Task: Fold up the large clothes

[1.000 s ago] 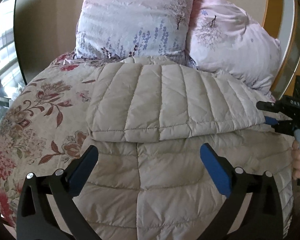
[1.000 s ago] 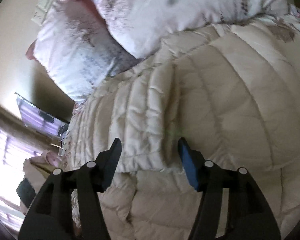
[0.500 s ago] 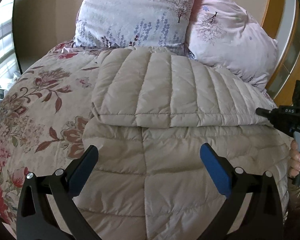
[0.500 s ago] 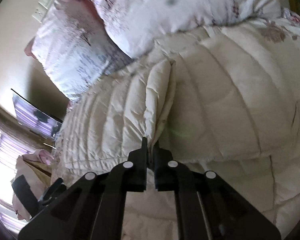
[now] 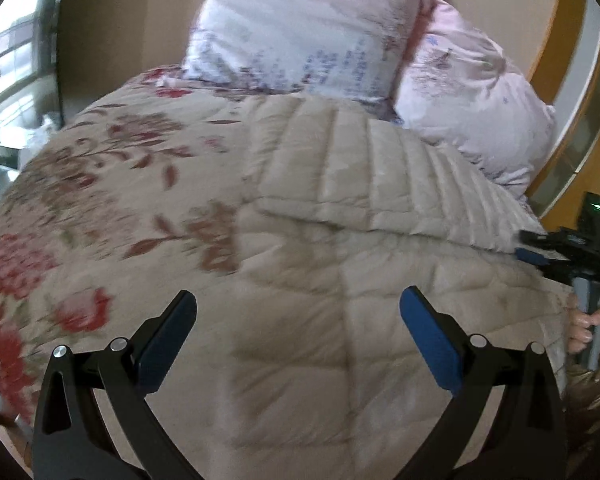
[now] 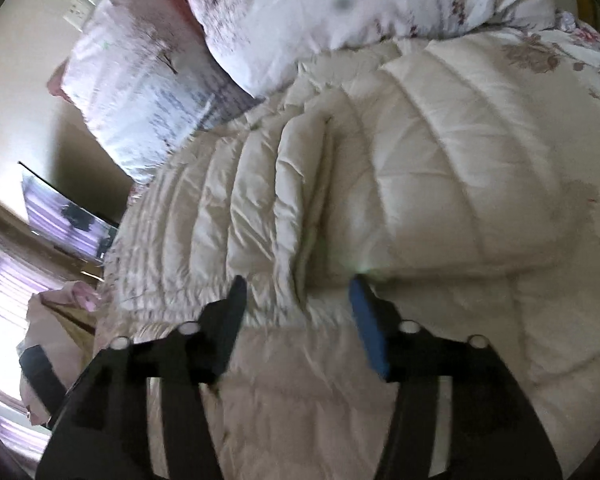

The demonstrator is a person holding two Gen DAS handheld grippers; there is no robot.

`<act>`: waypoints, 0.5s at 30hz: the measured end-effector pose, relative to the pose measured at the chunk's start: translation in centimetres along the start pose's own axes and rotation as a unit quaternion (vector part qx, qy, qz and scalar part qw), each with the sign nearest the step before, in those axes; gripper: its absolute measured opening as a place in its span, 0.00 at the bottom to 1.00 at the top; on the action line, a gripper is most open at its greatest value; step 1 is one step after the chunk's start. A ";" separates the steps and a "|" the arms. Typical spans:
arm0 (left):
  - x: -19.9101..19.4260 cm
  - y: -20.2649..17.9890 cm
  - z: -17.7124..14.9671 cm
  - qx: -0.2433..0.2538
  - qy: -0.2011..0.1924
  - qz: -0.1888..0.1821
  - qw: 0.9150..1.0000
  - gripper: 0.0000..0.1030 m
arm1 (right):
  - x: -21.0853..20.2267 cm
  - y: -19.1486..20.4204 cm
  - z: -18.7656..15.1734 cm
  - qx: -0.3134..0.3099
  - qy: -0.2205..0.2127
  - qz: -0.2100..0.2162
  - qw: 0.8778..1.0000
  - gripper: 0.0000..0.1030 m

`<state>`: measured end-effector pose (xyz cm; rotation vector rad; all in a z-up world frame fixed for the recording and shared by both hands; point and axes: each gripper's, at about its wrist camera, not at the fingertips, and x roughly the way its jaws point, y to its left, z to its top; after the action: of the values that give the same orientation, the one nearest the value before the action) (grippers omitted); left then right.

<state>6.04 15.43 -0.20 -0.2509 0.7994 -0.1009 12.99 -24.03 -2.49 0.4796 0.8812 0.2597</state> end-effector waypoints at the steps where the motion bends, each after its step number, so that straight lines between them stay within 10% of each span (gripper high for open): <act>1: -0.3 0.5 -0.2 -0.003 0.001 0.003 1.000 0.99 | -0.9 -0.4 -0.3 0.000 -0.003 0.004 1.000 0.59; 15: -4.9 5.3 -5.9 -0.047 0.029 -0.106 0.993 0.88 | -12.6 -11.7 -8.9 0.059 -0.009 -0.050 0.997 0.70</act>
<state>-1.68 20.33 -2.12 -0.4234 0.8350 -0.2719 -1.52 -36.69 -4.73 0.5447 0.9039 0.1128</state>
